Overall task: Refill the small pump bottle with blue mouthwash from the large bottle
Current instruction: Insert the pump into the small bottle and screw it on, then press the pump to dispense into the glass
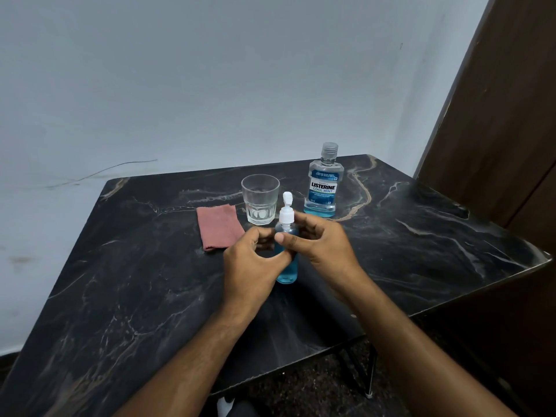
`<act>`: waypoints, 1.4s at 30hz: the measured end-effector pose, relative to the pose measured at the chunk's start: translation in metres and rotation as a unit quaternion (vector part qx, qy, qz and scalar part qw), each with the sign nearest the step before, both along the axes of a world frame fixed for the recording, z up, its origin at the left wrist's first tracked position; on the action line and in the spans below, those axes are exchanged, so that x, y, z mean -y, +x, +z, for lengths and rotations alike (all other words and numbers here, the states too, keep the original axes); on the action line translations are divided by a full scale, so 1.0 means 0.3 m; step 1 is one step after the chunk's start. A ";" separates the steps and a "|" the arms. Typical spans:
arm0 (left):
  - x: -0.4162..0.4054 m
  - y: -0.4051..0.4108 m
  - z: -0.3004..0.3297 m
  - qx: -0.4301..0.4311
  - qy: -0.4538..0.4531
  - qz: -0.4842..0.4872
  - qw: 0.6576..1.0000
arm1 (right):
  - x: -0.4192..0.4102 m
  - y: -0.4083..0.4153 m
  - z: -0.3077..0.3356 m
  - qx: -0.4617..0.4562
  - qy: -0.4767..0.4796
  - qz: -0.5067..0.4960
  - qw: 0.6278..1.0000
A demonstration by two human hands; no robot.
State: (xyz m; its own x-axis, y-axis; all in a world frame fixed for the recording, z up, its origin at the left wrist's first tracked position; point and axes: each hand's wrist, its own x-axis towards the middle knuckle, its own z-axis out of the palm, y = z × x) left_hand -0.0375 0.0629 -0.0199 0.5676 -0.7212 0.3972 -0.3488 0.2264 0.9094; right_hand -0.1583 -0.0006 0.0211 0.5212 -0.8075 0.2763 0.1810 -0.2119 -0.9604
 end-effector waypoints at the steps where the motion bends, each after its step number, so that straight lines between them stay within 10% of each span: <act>1: -0.003 -0.004 0.000 0.004 0.002 -0.011 1.000 | 0.001 -0.010 -0.004 -0.012 0.003 -0.004 1.000; 11: -0.002 -0.007 0.032 0.047 0.014 -0.084 0.995 | 0.034 -0.070 -0.013 -0.020 -0.051 -0.069 0.996; 17: 0.101 0.080 0.029 0.029 0.046 0.069 0.996 | 0.079 -0.093 -0.025 -0.024 -0.046 -0.175 0.983; 42: 0.367 0.140 0.045 -0.012 0.105 0.118 0.987 | 0.081 -0.143 -0.022 -0.087 -0.045 -0.089 0.991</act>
State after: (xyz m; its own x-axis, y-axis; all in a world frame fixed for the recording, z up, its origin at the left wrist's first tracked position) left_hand 0.0044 -0.0472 -0.0065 0.7365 -0.6331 0.2381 -0.3475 -0.0522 0.9362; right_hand -0.2013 -0.0250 0.0145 0.4185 -0.8674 0.2690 -0.0343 -0.3111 -0.9498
